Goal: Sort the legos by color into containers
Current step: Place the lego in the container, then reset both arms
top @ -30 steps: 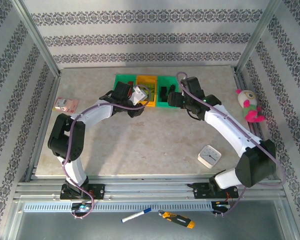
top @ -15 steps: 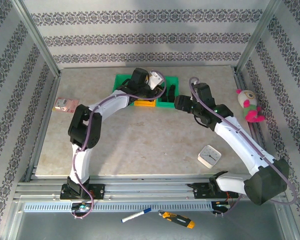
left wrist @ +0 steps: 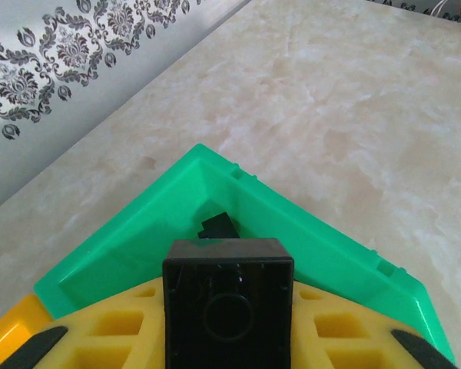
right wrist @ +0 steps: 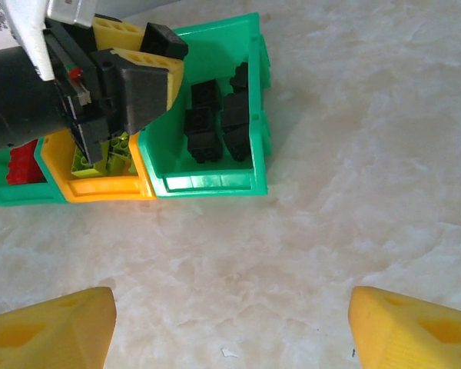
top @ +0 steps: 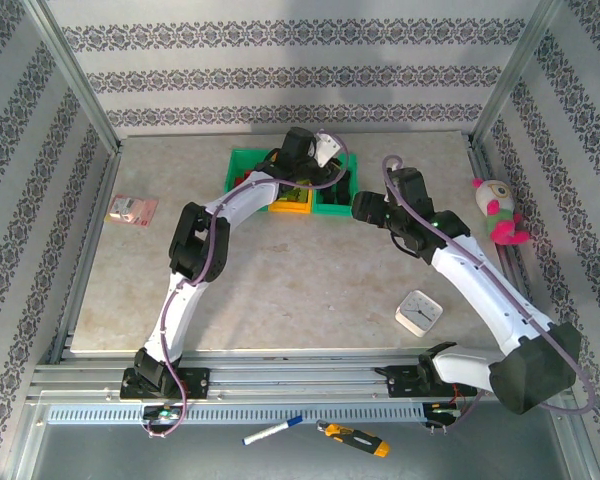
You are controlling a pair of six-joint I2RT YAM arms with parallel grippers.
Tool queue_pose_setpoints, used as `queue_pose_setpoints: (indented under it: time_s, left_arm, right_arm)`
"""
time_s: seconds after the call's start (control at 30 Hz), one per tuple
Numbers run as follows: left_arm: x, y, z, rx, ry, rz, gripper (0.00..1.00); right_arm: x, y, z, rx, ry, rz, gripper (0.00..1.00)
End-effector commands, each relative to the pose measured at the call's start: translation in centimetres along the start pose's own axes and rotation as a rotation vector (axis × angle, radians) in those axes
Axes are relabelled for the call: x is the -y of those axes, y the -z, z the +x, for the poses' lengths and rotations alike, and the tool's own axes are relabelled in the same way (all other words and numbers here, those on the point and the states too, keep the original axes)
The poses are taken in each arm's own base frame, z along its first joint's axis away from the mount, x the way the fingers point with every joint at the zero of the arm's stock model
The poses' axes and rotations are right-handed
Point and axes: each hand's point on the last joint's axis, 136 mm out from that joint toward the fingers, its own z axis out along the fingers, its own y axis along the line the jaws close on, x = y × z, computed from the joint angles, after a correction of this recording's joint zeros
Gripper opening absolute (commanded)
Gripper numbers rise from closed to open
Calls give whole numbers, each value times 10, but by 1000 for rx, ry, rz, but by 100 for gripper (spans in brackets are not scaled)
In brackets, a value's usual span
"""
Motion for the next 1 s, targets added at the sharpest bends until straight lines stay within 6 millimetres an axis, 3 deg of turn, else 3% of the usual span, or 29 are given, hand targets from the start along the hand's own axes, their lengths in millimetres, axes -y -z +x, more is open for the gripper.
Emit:
queue_pose_setpoints:
  time_s: [0.0, 0.1, 0.27, 0.4, 0.53, 0.67, 0.77, 0.8, 0.97]
  left_arm:
    - [6, -3, -10, 8, 1, 1, 41]
    - [5, 3, -18, 21, 23, -6, 66]
    - [8, 29, -37, 67, 45, -13, 91]
    - [17, 62, -44, 78, 46, -3, 100]
    - [22, 106, -41, 110, 59, -35, 99]
    - [18, 150, -19, 109, 80, -98, 99]
    - [9, 184, 4, 104, 98, -180, 99]
    - [6, 195, 14, 101, 106, -211, 99]
    - [-18, 245, 73, 61, 172, -405, 99]
  right_arm:
    - [7, 9, 5, 0, -21, 4, 79]
    - [9, 10, 7, 1, -26, 5, 79]
    - [10, 8, 7, -1, -10, 4, 80]
    - [13, 3, 0, 22, 8, 2, 81]
    - [15, -3, -11, 69, 45, -2, 82]
    - [24, -12, -19, 127, 109, 33, 85]
    - [37, -18, -21, 160, 136, 78, 94]
    - [42, -21, -21, 169, 140, 93, 98]
    - [71, -40, -10, 179, 158, 136, 98]
